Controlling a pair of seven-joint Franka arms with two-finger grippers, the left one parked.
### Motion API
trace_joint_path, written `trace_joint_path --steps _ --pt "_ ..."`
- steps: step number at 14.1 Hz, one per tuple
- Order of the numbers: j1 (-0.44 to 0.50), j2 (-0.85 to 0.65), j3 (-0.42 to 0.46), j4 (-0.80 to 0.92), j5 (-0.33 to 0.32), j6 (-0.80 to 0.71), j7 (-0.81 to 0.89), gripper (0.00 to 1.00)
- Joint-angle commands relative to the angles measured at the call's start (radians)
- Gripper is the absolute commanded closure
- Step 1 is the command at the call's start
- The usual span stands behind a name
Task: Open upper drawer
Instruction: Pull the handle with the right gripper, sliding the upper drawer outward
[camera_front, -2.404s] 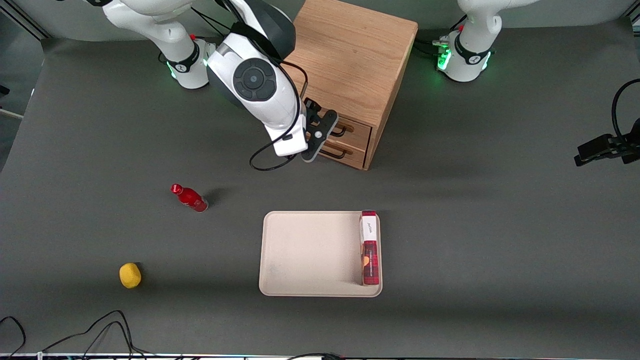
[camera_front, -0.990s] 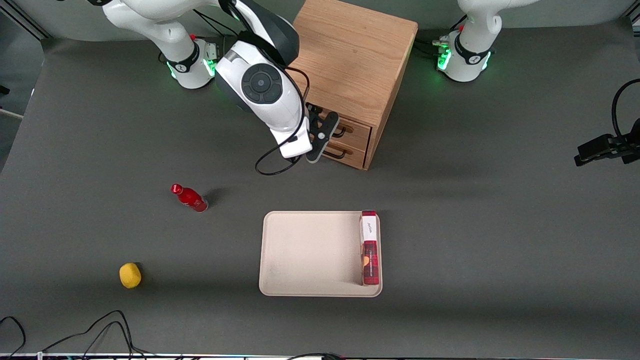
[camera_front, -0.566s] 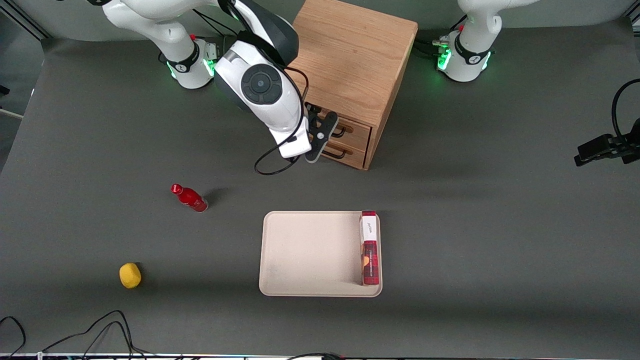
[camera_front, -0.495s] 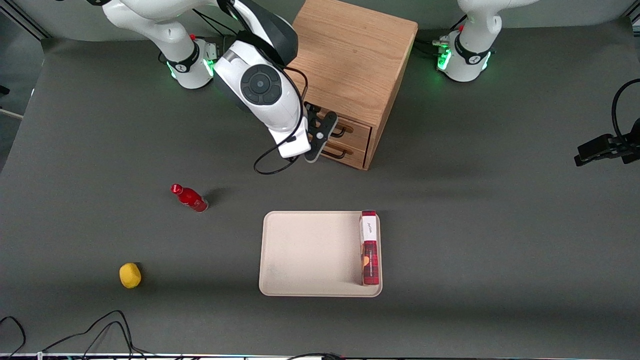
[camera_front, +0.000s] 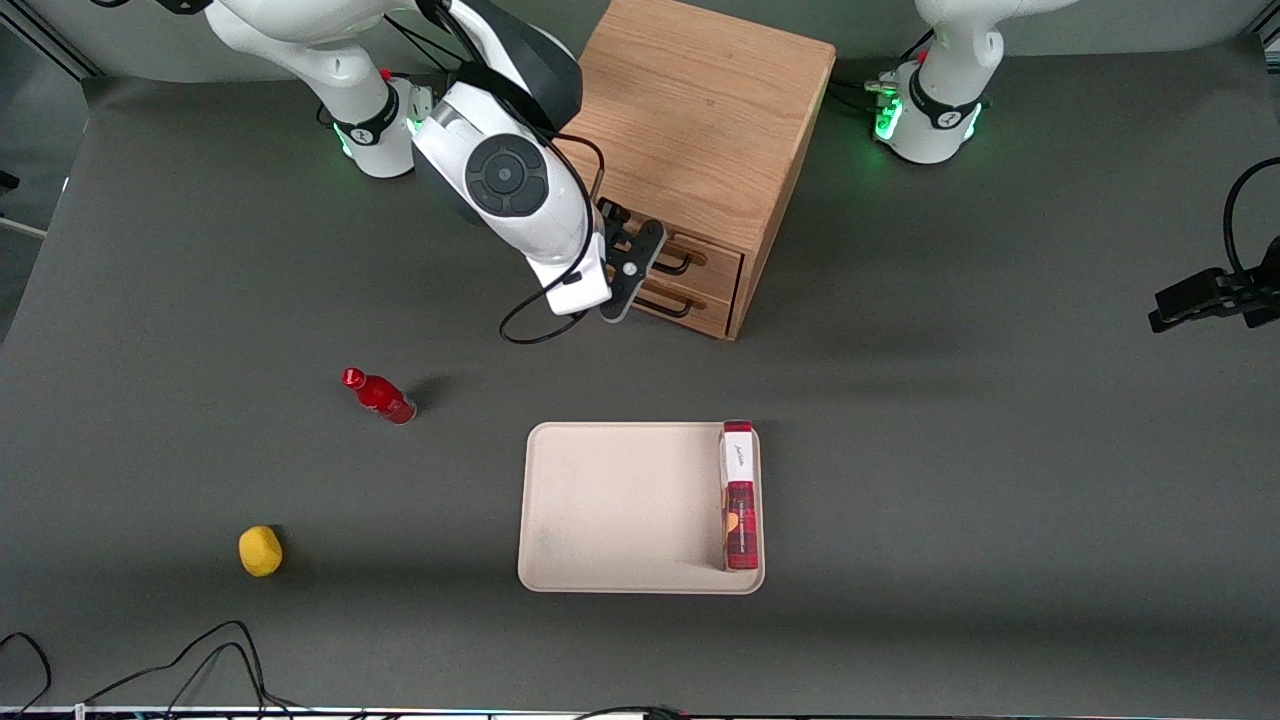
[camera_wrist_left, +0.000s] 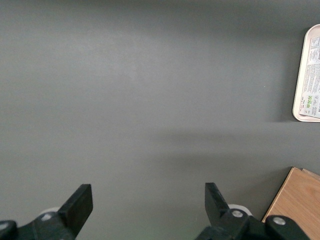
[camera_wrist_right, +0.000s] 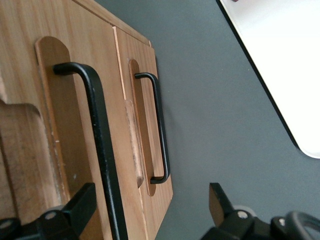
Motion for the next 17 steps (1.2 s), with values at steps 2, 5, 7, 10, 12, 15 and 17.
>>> trace_joint_path --steps 2,5,7,10,12,15,17 --pt "-0.012 0.029 0.011 -0.001 -0.003 0.036 -0.016 0.00" --pt "-0.014 0.046 0.011 0.002 -0.003 0.053 -0.016 0.00" --pt "-0.014 0.064 0.006 0.016 -0.006 0.061 -0.017 0.00" --pt "-0.014 0.080 0.003 0.039 -0.014 0.064 -0.016 0.00" --pt "-0.016 0.094 0.001 0.045 -0.015 0.069 -0.016 0.00" --pt "-0.016 0.103 -0.005 0.050 -0.017 0.089 -0.017 0.00" --pt "-0.014 0.106 -0.022 0.059 -0.018 0.089 -0.017 0.00"
